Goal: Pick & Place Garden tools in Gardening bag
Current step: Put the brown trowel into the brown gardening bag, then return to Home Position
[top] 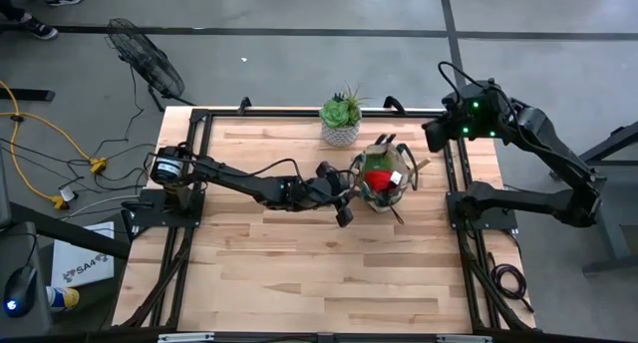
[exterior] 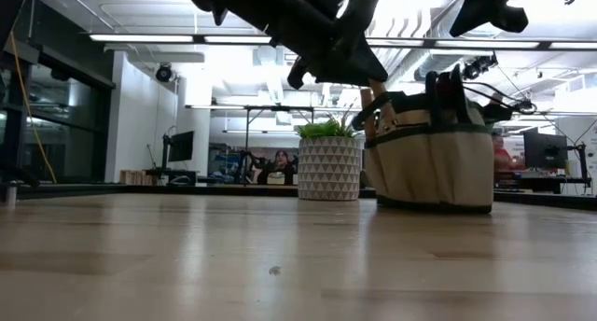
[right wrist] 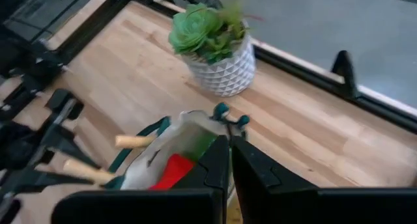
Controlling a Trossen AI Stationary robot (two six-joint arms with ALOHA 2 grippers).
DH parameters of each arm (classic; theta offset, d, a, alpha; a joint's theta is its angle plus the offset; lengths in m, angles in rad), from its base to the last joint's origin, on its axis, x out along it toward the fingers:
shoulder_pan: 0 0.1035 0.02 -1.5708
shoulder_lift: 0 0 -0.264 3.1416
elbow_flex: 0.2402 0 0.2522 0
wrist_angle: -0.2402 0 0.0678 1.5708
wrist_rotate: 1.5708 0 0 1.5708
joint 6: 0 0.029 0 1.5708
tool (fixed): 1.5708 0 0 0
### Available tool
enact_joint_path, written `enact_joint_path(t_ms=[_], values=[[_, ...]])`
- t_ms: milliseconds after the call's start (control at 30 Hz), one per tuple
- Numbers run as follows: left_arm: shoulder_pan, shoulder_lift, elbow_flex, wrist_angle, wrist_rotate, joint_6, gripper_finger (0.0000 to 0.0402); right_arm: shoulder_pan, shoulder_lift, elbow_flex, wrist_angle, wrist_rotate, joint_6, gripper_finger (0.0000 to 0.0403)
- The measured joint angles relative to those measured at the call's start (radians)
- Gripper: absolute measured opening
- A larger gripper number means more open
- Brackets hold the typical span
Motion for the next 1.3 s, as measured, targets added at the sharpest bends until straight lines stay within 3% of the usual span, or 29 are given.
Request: enact_joint_path(t_ms=[367, 567, 800, 1167, 1300], values=[[0.024, -0.001, 0.0, 0.033, -0.007, 0.135, 0.0086, 0.0, 0.0, 0.0, 0.0, -0.16, -0.034, 0.001], [0.058, -0.002, 0.0, 0.07, -0.003, 0.137, 0.0131, 0.0, 0.0, 0.0, 0.0, -0.175, -0.034, 0.001], [0.089, -0.002, 0.0, 0.087, 0.244, 0.124, 0.0183, 0.0, 0.0, 0.0, 0.0, -0.177, -0.032, 0.001], [0.086, -0.082, 0.001, 0.086, 0.18, 0.228, 0.0189, 0.0, 0.0, 0.0, 0.0, -0.241, -0.019, 0.001], [0.086, -0.137, 0.0, 0.022, 0.143, 0.243, 0.0189, 0.0, 0.002, 0.0, 0.001, -0.35, 0.002, 0.001]])
